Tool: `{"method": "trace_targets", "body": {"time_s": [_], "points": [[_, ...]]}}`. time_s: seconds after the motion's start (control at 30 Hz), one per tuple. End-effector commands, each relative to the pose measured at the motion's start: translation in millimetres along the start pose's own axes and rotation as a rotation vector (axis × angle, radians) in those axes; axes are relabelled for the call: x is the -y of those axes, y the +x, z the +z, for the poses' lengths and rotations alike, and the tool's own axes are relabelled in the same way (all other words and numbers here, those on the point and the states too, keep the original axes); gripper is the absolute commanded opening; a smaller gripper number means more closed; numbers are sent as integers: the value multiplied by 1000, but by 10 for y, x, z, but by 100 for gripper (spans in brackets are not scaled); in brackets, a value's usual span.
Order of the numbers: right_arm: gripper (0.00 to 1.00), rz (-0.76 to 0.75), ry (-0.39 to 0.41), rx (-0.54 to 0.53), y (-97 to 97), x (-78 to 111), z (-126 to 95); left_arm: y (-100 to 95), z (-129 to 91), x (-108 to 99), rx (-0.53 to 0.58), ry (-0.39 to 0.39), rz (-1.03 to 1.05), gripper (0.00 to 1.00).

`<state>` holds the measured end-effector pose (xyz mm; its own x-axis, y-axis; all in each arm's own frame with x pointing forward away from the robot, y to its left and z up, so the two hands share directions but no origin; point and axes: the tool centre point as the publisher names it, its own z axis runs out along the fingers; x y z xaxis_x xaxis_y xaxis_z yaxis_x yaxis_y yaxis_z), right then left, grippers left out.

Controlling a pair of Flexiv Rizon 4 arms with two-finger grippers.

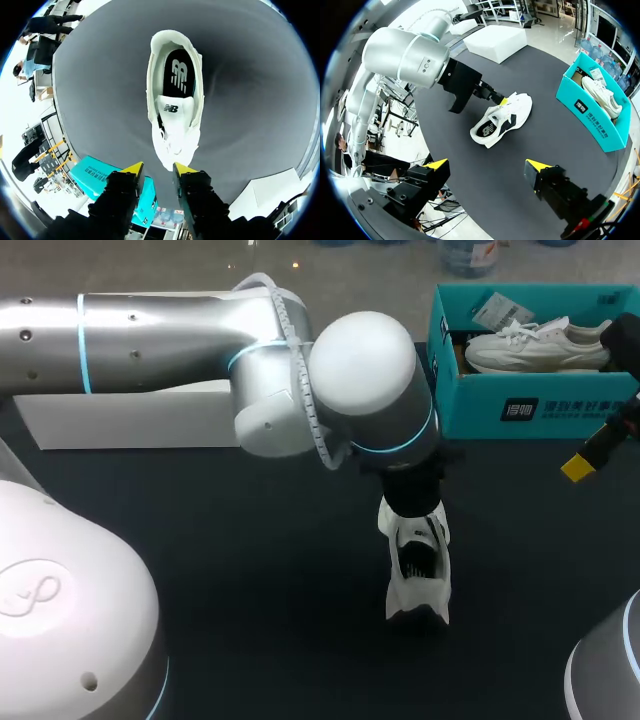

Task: Take the shoe out of the shoebox, open the shoe tongue, remove and reinsert the insole, then place the shoe into the shoebox

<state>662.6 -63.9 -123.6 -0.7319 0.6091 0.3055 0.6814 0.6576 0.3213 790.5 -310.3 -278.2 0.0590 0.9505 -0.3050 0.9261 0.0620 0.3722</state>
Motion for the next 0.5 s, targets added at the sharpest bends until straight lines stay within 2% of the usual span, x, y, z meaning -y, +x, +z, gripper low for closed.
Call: {"method": "trace_targets", "body": {"time_s": [0.03,0.23,0.5], "points": [[100,2,6,-2,-13,-24,3,11,87,119,-1,9,10,0],[100,2,6,-2,-13,-24,3,131,181,371,-37,26,40,0],[100,2,6,-2,-13,-24,3,266,250,602,-73,53,48,0]]}}
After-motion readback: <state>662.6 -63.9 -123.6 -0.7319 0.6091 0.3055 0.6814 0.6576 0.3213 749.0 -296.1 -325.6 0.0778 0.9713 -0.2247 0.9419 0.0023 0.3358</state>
